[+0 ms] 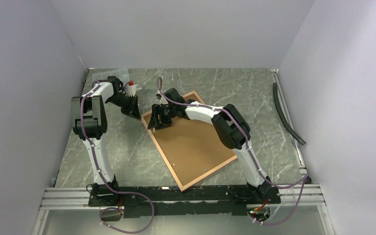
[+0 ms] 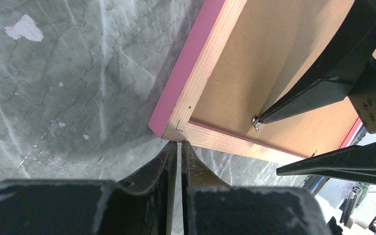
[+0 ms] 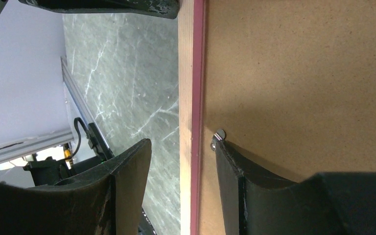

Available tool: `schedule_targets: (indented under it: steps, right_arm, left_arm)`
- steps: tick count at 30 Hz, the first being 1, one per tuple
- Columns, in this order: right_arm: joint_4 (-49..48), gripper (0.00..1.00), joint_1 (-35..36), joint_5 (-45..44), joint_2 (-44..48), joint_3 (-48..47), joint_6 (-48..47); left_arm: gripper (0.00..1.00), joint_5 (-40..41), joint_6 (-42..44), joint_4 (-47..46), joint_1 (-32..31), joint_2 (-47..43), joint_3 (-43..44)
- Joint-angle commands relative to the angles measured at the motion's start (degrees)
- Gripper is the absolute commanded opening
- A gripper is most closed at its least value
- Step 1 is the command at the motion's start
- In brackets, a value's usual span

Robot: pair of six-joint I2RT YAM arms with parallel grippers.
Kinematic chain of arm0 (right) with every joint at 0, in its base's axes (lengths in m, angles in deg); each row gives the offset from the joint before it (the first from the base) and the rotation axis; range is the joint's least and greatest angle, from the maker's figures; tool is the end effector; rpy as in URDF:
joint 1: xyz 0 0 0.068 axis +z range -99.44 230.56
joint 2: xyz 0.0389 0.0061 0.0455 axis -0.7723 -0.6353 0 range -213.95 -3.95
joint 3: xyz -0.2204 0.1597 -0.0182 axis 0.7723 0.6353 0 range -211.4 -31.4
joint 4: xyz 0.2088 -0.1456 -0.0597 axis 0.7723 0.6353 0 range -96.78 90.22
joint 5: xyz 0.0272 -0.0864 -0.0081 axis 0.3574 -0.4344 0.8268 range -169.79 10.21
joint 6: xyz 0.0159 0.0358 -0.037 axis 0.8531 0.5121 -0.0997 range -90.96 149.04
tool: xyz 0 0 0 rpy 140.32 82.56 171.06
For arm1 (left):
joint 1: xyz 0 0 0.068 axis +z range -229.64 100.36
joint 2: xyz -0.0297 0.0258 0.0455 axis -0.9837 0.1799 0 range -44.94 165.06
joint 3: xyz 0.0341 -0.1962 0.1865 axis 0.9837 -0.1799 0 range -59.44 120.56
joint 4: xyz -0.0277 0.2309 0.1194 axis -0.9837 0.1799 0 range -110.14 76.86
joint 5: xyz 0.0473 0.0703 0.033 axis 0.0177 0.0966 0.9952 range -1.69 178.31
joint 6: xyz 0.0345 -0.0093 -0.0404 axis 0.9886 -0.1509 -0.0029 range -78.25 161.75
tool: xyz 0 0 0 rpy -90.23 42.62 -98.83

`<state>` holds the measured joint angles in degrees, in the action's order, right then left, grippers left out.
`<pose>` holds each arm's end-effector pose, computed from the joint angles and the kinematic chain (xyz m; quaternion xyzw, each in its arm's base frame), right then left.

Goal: Put the photo into the frame

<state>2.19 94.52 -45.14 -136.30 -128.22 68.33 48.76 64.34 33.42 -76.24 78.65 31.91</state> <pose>0.3500 0.3657 0.1427 -0.1510 0.8749 0.4505 0.0935 0.4133 0.0017 0.1522 0.1690 0.9252 -0.3216 0.1097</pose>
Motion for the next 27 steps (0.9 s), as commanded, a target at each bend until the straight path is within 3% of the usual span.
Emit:
schedule_targets:
  steps: [1, 27]
  right_arm:
    - [-0.9, 0.55, 0.7, 1.2, -2.4, -1.9, 0.0]
    - [1.8, 0.52, 1.7, 7.4, -6.6, -7.0, -2.5]
  left_arm:
    - [0.13, 0.8, -0.7, -2.6, -1.8, -0.2, -1.1]
    - [0.12, 0.4, -1.5, -2.9, -2.3, -0.6, -0.7]
